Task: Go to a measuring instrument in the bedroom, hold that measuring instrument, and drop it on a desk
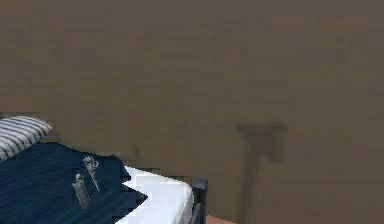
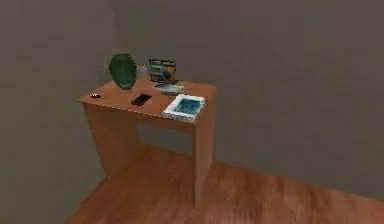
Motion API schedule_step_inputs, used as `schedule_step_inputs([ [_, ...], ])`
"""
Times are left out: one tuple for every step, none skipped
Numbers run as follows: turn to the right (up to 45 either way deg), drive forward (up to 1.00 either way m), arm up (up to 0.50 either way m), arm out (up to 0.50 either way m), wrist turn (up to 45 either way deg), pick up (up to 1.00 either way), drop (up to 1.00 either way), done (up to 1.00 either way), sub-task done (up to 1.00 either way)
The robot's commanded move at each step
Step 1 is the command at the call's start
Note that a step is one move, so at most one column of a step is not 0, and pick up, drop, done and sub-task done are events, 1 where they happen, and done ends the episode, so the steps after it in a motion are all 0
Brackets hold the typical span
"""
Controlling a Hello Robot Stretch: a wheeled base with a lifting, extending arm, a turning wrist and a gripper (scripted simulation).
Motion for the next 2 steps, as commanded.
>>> schedule_step_inputs([
  [-45.0, 0.00, 0.00, 0.00, 0.0, 0.00, 0.00, 0.00, 0.00],
  [-45.0, 0.00, 0.00, 0.00, 0.0, 0.00, 0.00, 0.00, 0.00],
])
